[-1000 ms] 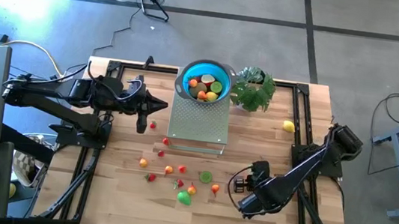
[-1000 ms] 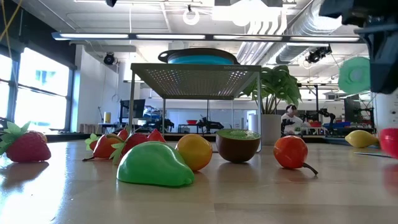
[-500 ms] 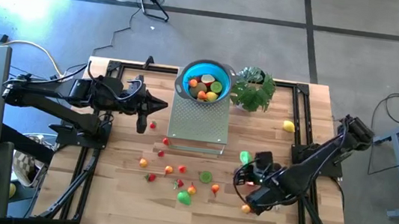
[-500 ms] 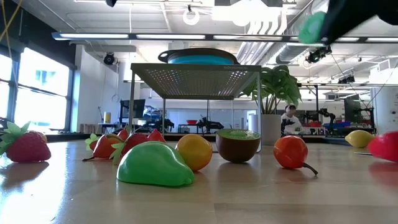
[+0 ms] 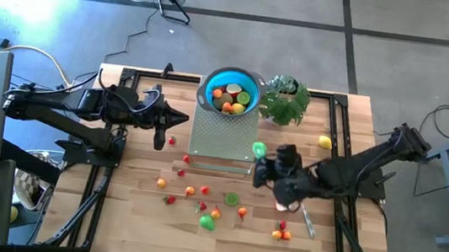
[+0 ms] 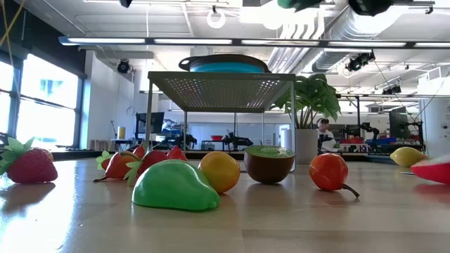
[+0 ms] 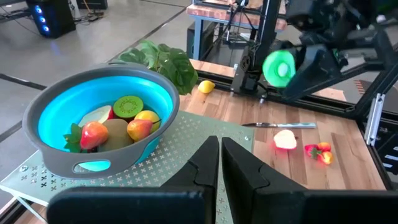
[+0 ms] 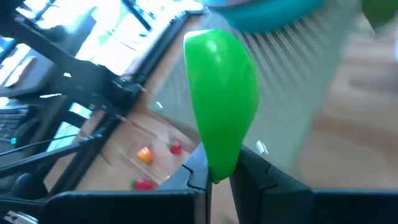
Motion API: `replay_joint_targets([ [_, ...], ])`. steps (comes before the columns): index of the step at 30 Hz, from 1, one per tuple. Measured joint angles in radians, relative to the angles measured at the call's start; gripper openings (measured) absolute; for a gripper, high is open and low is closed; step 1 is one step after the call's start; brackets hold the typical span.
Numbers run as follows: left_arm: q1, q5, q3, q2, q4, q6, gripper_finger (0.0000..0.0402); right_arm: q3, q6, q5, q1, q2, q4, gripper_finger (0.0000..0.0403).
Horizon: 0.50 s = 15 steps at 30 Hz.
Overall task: Pick & Place Fruit
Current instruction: Put the green pear in the blue bowl on the shelf
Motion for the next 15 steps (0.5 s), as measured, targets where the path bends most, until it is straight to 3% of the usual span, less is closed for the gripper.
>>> replay_joint_targets([
  [7,0.0,0.0,0.0,0.0,-0.001,0.0,0.0014,0.0,-0.331,-0.136,-0.157,-0.009,0.226,0.0028],
  [15,0.0,0.0,0.0,0.0,-0.002,0.0,0.0014,0.0,-0.558,-0.279,-0.334,-0.009,0.355,0.0028],
])
